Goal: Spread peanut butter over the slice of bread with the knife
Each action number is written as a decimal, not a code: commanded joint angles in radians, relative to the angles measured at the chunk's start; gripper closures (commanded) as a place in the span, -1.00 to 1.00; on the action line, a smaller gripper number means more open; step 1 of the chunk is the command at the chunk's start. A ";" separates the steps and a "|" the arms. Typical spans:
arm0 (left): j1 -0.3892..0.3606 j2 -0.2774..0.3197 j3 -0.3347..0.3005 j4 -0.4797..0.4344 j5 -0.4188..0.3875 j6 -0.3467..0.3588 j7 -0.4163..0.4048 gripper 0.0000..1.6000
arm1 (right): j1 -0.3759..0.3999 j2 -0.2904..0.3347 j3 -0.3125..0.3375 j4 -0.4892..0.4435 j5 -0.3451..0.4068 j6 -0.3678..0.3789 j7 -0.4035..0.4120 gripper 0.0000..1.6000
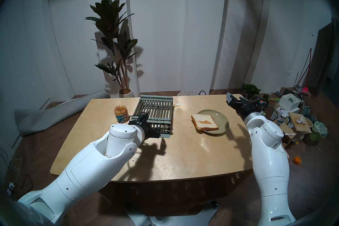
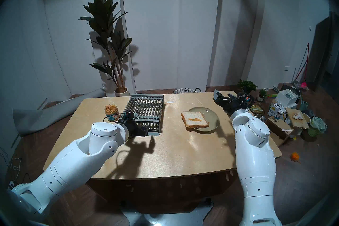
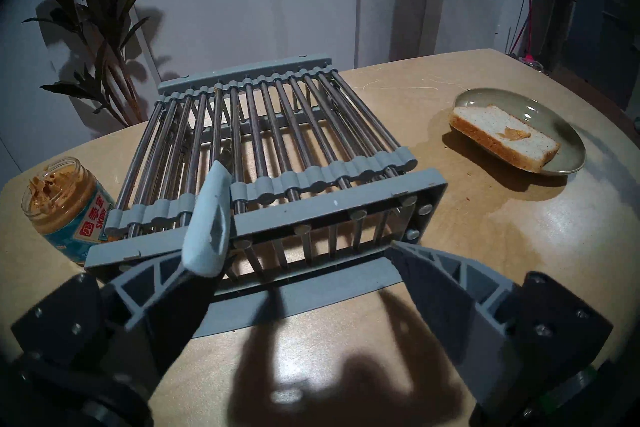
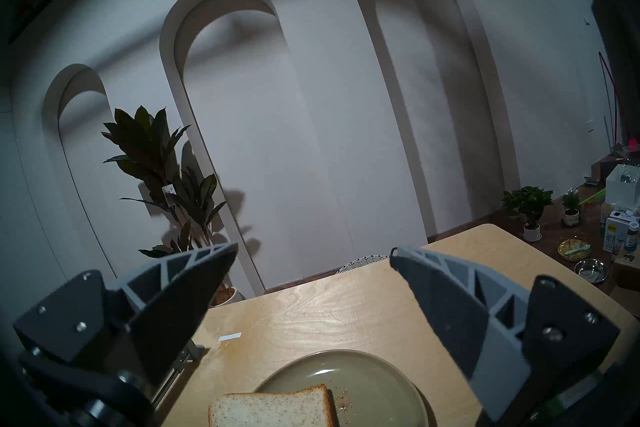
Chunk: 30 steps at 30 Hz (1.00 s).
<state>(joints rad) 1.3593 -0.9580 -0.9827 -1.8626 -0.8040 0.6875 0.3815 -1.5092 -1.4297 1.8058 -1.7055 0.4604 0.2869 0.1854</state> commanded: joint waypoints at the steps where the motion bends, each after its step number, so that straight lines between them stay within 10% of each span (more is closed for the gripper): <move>1: -0.021 0.005 -0.018 -0.008 -0.026 0.011 -0.032 -1.00 | 0.011 -0.003 0.004 -0.018 0.003 -0.015 0.001 -1.00; 30: 0.091 0.042 -0.072 -0.072 -0.105 -0.008 0.003 -1.00 | 0.002 -0.008 -0.005 -0.046 0.013 0.005 -0.006 -1.00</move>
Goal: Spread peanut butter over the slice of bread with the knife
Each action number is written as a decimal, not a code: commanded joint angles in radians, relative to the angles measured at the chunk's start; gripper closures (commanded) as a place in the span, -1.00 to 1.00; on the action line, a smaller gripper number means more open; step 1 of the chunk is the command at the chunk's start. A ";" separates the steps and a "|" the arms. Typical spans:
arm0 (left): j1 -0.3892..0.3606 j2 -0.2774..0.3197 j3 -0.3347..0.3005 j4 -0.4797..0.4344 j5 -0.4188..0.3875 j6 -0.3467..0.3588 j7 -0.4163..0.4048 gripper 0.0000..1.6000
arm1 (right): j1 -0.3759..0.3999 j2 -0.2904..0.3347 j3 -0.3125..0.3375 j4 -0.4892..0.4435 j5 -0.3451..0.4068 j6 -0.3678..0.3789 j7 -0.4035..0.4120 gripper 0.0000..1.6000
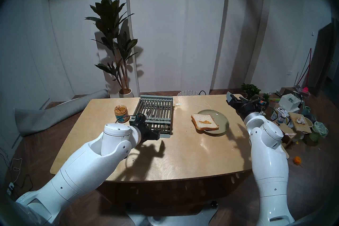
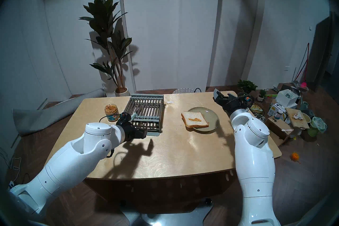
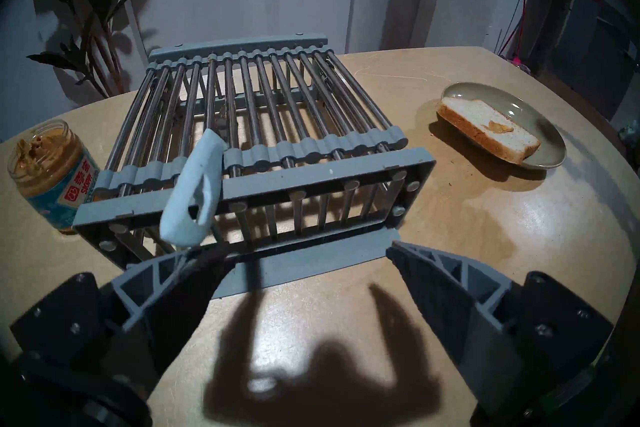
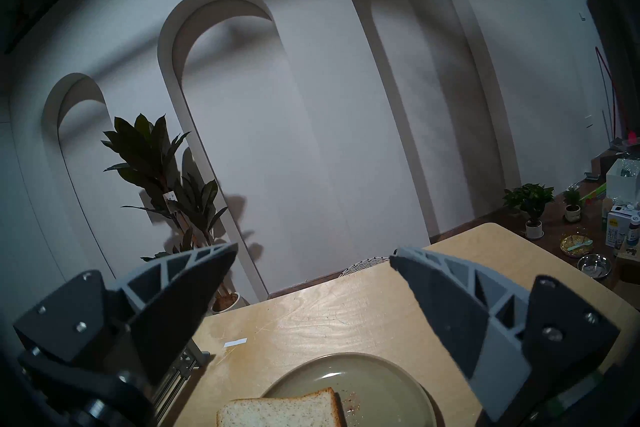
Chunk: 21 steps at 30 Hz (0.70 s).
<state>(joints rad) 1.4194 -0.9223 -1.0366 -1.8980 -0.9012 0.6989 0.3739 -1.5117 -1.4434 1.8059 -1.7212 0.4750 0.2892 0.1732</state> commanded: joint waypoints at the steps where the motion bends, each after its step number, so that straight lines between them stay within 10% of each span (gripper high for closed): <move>1: 0.034 0.007 -0.018 -0.039 -0.010 -0.022 0.012 -1.00 | 0.004 0.006 -0.005 -0.031 -0.002 0.003 0.006 -1.00; 21: 0.125 0.083 -0.107 -0.237 0.098 -0.198 0.181 -1.00 | -0.002 0.021 -0.008 -0.037 0.006 0.013 0.020 -1.00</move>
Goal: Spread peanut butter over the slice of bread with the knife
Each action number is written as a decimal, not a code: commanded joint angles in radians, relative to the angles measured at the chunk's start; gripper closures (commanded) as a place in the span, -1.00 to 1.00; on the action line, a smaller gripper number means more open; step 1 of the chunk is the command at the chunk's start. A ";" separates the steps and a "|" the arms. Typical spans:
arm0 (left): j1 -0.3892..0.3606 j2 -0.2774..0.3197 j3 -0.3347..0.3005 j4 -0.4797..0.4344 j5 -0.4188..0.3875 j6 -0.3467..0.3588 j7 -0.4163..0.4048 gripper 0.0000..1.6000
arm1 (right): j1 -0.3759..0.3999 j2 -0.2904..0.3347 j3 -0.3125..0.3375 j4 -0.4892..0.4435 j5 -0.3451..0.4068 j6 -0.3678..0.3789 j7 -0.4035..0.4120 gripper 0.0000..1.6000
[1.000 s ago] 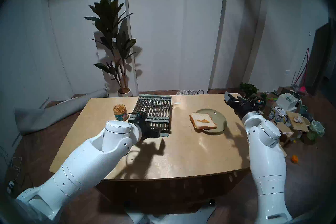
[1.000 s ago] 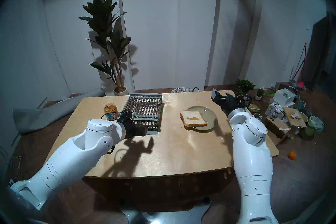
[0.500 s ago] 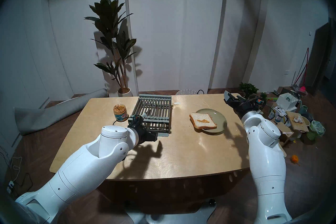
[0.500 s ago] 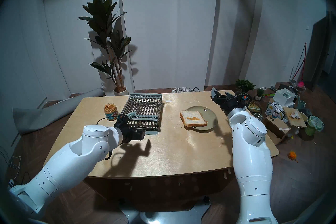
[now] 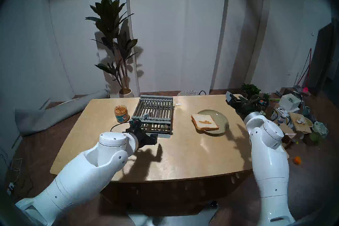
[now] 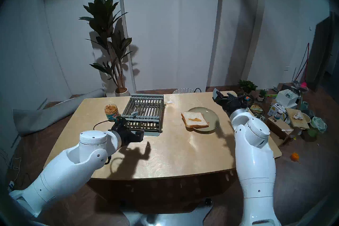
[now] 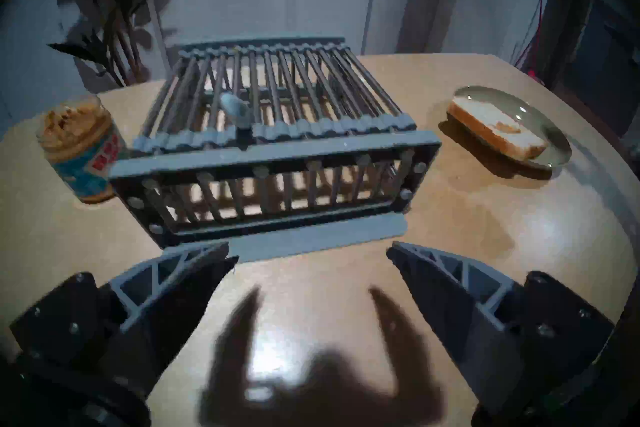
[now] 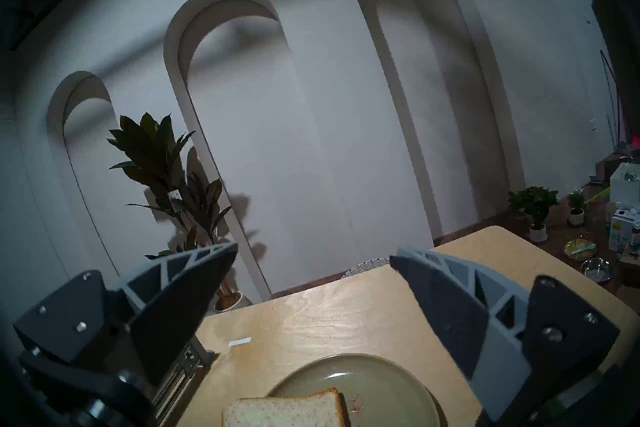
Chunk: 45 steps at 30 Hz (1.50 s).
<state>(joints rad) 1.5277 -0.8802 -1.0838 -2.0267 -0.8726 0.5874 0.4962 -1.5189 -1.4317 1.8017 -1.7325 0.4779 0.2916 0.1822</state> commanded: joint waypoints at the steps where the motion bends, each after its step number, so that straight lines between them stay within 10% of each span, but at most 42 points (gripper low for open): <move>1: 0.015 0.044 -0.065 -0.113 0.080 -0.095 0.066 -1.00 | 0.005 0.008 -0.006 -0.028 0.003 0.010 0.011 -1.00; 12: 0.139 0.141 -0.163 -0.237 0.253 -0.267 0.134 -1.00 | -0.010 -0.001 -0.085 -0.076 -0.024 0.026 0.008 -1.00; 23: 0.117 0.129 -0.162 -0.056 0.398 -0.456 0.079 -1.00 | 0.006 -0.024 -0.209 -0.048 -0.161 -0.038 -0.061 -1.00; 45: 0.095 0.071 -0.260 0.177 0.235 -0.798 -0.330 -1.00 | 0.074 -0.030 -0.242 0.047 -0.259 -0.082 -0.167 -1.00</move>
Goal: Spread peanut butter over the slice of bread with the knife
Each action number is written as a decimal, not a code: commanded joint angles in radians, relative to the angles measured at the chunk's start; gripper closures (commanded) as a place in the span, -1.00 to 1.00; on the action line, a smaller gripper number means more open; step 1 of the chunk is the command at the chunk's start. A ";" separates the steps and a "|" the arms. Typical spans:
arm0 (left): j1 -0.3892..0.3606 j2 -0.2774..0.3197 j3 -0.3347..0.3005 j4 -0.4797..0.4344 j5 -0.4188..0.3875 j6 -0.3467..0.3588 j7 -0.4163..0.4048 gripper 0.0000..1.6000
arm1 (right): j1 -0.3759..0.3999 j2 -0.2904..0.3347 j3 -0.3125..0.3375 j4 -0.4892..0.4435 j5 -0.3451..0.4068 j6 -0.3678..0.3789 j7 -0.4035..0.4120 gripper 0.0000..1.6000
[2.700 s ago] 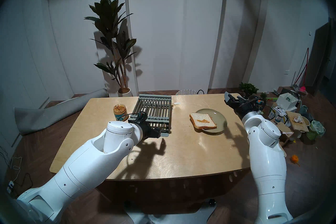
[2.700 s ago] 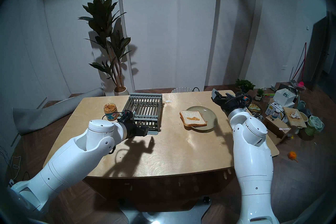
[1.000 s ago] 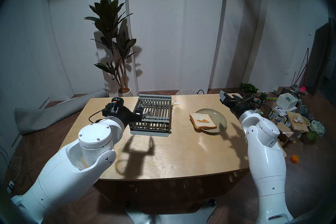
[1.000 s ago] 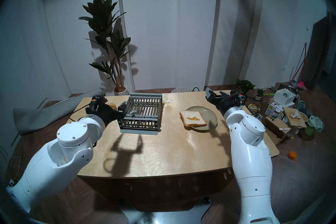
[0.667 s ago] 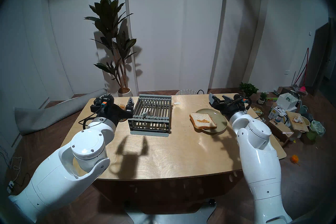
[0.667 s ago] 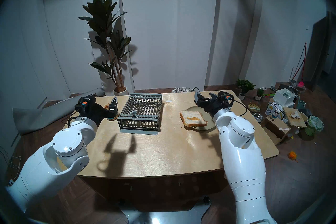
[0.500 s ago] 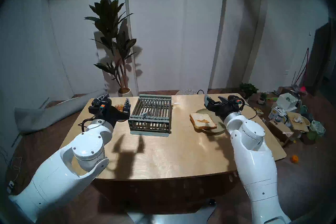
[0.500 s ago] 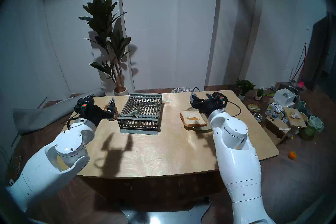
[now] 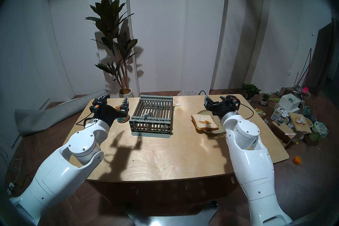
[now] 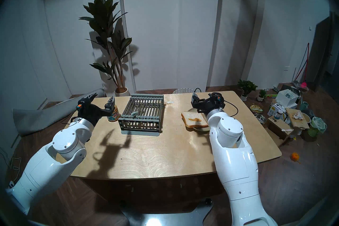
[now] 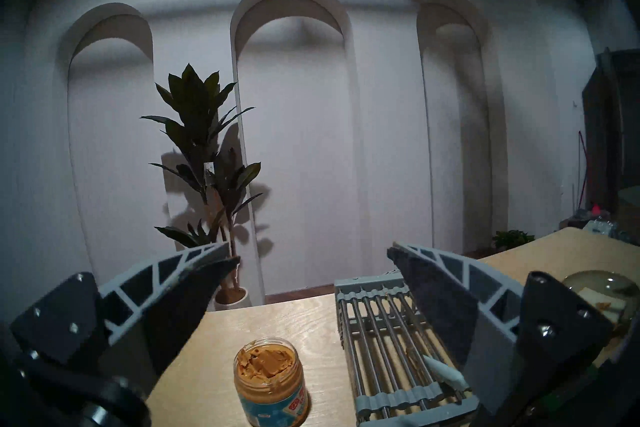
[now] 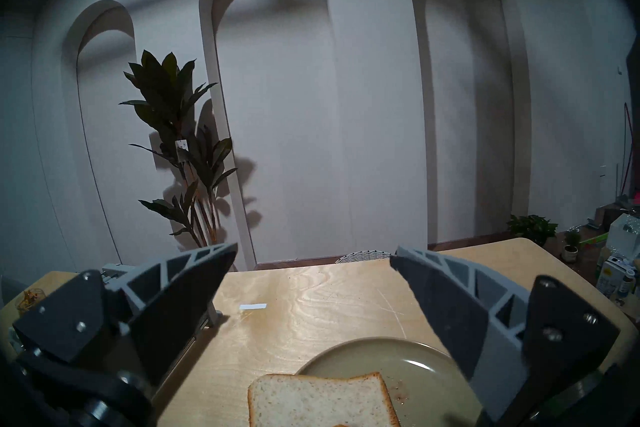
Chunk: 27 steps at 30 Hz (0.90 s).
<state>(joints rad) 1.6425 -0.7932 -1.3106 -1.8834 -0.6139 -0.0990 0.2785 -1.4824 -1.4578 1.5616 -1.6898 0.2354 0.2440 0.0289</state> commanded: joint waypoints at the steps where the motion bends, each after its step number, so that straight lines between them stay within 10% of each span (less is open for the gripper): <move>1: -0.021 -0.019 -0.035 0.041 -0.027 -0.124 -0.128 -1.00 | 0.038 -0.004 -0.003 0.006 -0.018 -0.037 -0.016 -1.00; 19: -0.040 -0.056 -0.046 0.152 -0.079 -0.332 -0.335 -1.00 | 0.043 -0.004 -0.009 0.020 -0.027 -0.066 -0.028 -1.00; 27: -0.049 -0.019 -0.033 0.107 -0.080 -0.198 -0.265 -1.00 | 0.040 0.007 -0.014 0.011 -0.032 -0.049 -0.020 -1.00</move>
<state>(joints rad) 1.6261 -0.8468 -1.3456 -1.7227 -0.6986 -0.3877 -0.0437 -1.4543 -1.4615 1.5490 -1.6504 0.2023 0.1933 -0.0041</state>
